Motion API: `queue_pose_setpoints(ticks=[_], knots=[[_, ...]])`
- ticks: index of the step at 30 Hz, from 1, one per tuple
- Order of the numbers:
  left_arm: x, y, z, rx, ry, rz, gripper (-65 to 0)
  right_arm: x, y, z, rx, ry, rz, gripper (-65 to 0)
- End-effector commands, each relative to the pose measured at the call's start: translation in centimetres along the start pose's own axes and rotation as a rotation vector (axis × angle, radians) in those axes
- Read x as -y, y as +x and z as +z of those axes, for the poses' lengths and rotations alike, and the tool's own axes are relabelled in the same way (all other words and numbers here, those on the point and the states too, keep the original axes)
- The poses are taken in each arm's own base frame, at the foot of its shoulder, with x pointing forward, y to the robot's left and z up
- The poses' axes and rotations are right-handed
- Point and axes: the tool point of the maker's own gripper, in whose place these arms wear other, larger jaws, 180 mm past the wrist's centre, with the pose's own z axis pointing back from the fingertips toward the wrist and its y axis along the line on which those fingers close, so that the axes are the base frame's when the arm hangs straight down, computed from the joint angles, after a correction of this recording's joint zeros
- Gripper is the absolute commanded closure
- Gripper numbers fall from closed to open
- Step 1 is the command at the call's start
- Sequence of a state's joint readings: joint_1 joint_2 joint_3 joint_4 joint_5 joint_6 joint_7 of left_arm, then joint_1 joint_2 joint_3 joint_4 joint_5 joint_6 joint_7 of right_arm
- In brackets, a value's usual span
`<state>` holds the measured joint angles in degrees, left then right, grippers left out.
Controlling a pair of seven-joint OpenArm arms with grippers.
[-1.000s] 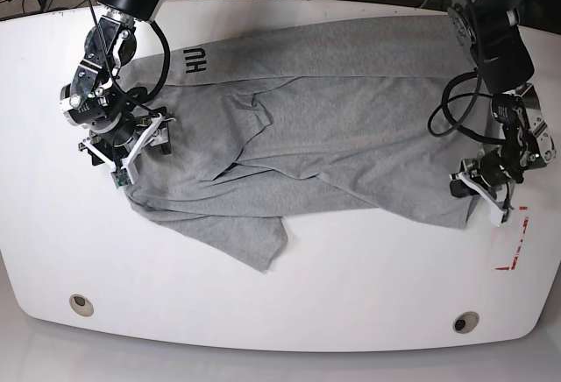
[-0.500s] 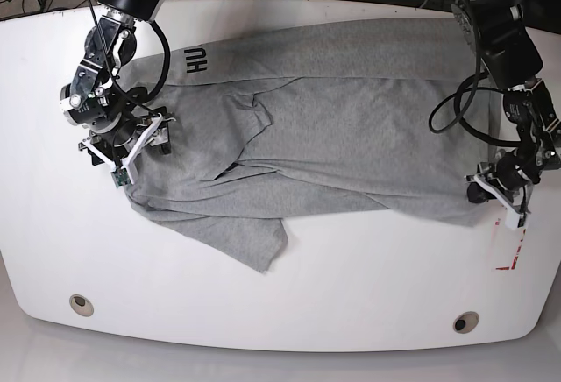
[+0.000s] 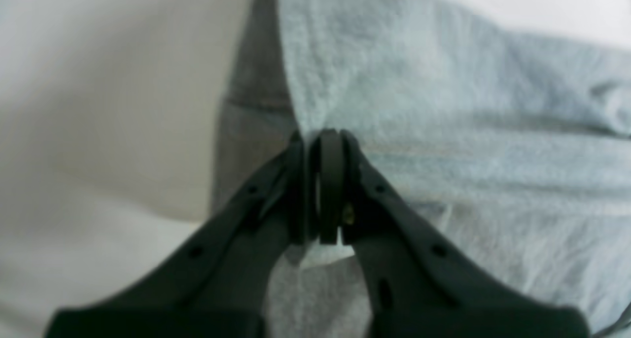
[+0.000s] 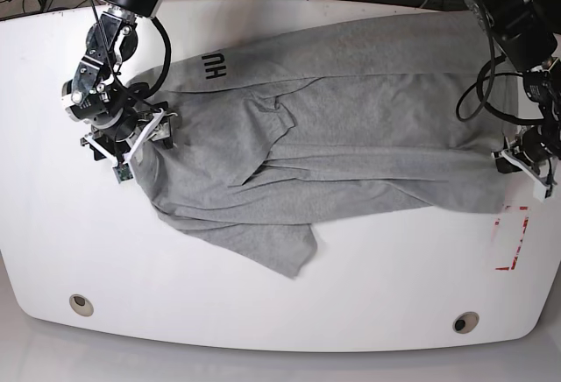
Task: Fold the T-shirt properly
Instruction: 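Move the left gripper along the shirt side to the hem and grasp, then move the right gripper to the hem corner and grasp it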
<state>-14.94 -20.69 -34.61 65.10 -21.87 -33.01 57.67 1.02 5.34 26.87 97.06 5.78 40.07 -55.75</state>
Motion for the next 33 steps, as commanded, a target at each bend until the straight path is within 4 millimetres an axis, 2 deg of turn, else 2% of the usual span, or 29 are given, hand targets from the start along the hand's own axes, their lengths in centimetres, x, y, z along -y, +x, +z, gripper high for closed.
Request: queue_pose_setpoints(ticks=[1, 4, 11, 17, 23, 29, 33], knots=[[-0.6, 2.0, 1.1, 0.054, 0.007, -0.031, -2.5, 0.7, 1.9, 0.5, 0.060, -0.019, 0.014, -46.0], [-0.2, 2.0, 1.1, 0.052, -0.012, -0.067, -2.5, 0.9, 2.7, 0.5, 0.079, -0.021, 0.015, -46.0], [0.2, 1.8, 1.0, 0.043, -0.030, -0.107, -2.5, 1.9, 7.4, 0.3, 0.184, -0.031, 0.012, -46.6], [0.2, 1.8, 1.0, 0.043, -0.030, -0.109, -2.6, 3.8, 11.0, -2.3, 0.214, 0.001, -0.068, -46.8], [0.2, 1.5, 1.0, 0.035, -0.031, -0.111, -2.6, 5.5, 13.7, -5.2, 0.270, 0.042, -0.184, -46.8], [0.0, 0.1, 0.9, 0.003, -0.031, -0.108, -2.6, 6.7, 14.6, -8.0, 0.275, 0.106, -0.293, -46.8], [0.0, 0.0, 0.9, 0.002, -0.031, -0.108, -2.6, 6.4, 14.6, -9.5, 0.292, 0.143, -0.361, -46.8]])
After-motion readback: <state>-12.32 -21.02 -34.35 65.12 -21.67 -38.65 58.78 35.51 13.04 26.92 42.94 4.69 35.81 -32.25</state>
